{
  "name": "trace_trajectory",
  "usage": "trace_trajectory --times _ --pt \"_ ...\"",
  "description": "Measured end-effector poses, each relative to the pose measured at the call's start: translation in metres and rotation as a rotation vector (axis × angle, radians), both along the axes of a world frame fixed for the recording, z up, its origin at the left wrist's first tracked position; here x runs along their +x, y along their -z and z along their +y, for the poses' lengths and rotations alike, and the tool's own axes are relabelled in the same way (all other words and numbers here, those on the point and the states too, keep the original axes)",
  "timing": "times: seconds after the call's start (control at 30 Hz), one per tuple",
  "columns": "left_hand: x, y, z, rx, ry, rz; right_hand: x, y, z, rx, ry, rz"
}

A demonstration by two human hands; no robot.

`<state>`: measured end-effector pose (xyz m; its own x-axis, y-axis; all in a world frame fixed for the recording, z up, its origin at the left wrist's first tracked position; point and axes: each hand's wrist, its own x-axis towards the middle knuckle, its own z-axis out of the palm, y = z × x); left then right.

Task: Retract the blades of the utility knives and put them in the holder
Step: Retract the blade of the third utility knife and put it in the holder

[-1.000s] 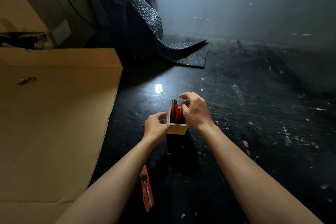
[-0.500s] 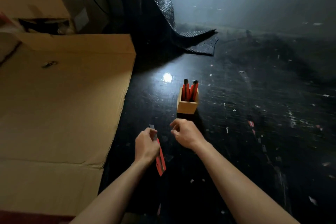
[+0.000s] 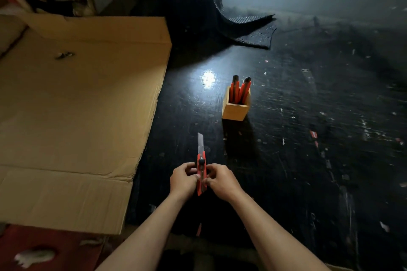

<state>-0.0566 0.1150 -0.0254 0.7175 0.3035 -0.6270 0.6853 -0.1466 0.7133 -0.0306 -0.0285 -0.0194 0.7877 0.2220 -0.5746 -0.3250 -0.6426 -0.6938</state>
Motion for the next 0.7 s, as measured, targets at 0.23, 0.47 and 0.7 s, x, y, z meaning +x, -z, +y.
trace_trajectory --times 0.23,0.47,0.7 --pt "-0.004 -0.011 -0.007 -0.113 0.071 -0.052 -0.017 -0.007 -0.013 0.122 0.176 -0.019" --pt "0.029 -0.065 -0.009 -0.284 0.129 -0.247 0.013 -0.058 -0.03 0.292 0.233 -0.193" --pt "0.071 -0.15 -0.024 -0.366 0.183 -0.44 0.051 -0.135 -0.05 0.416 0.268 -0.438"
